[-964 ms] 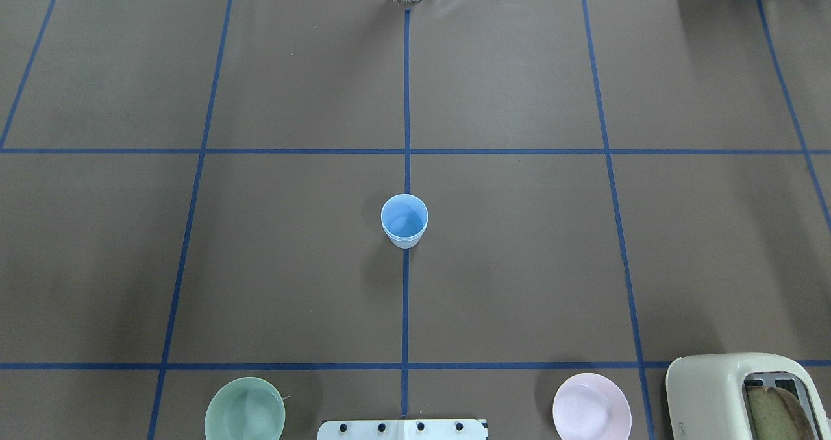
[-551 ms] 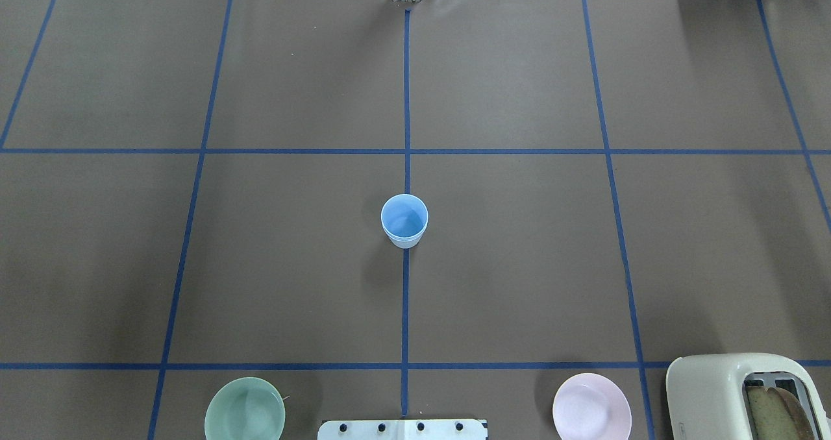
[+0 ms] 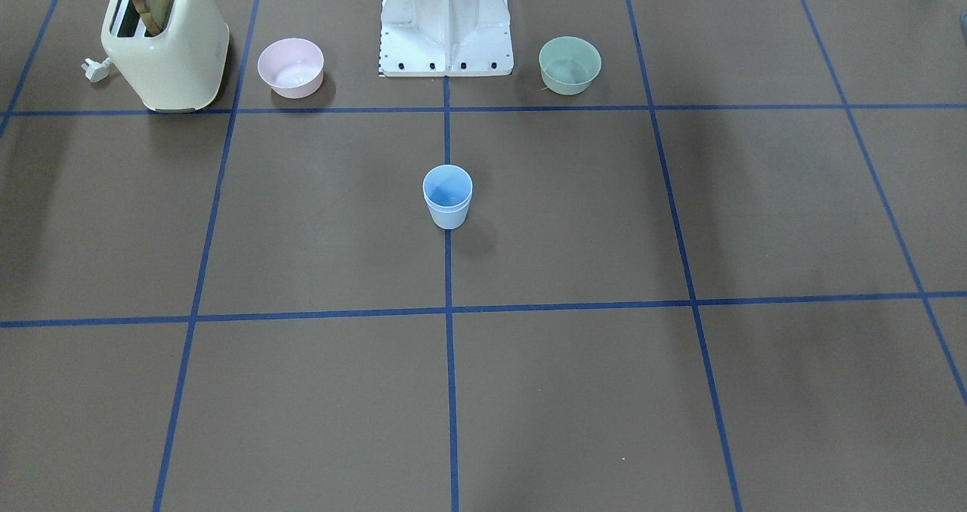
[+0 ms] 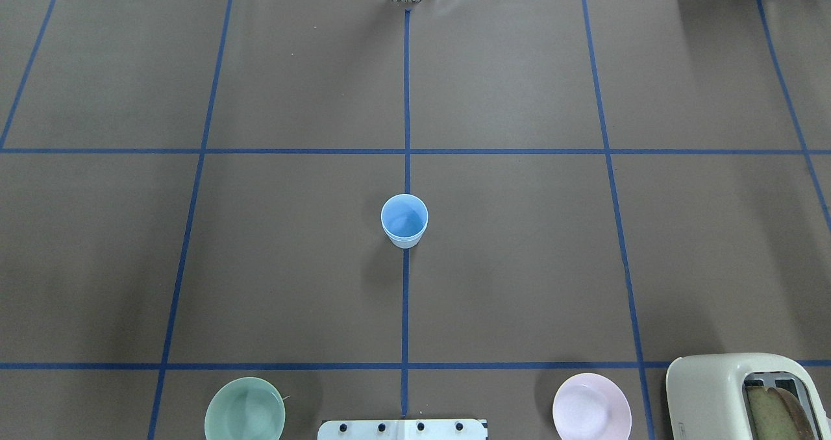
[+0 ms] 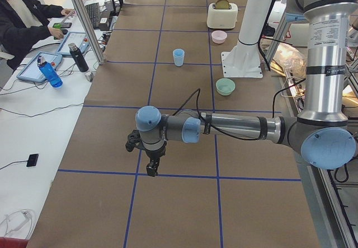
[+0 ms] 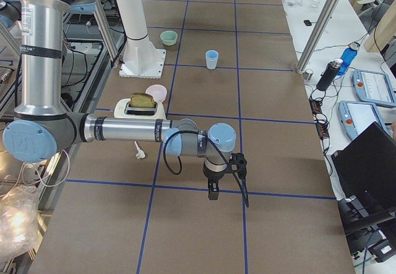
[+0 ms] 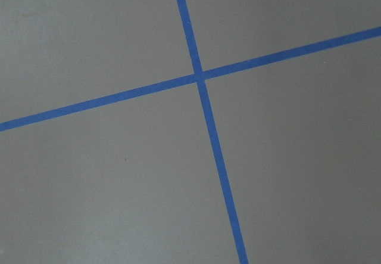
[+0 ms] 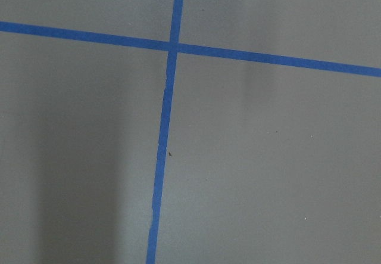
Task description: Stack blue cups with both arms
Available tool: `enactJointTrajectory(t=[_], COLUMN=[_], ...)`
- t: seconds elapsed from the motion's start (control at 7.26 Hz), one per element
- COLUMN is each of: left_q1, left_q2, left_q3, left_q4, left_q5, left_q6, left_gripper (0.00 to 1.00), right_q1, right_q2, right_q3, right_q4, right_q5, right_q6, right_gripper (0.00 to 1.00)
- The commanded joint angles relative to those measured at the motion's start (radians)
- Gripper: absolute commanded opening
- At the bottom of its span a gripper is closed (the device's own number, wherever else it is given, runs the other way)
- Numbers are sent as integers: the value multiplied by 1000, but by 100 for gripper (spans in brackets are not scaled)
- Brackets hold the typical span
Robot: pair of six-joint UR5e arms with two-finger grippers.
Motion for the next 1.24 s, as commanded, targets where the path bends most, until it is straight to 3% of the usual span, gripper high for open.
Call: enactJointTrajectory(t=[0.0, 1.1], left_q1=[4, 6], left_q2=[9, 7], left_q3=[-2, -14], left_q4=[0, -3], left_q5=[-1, -1], left_q6=[-2, -1], left_gripper=[99, 99], right_q1=[0, 0], right_q2=[1, 2], right_q3=[3, 12], right_q4=[0, 0], right_q5=[0, 15], right_q6=[2, 0], right_gripper=[100, 100])
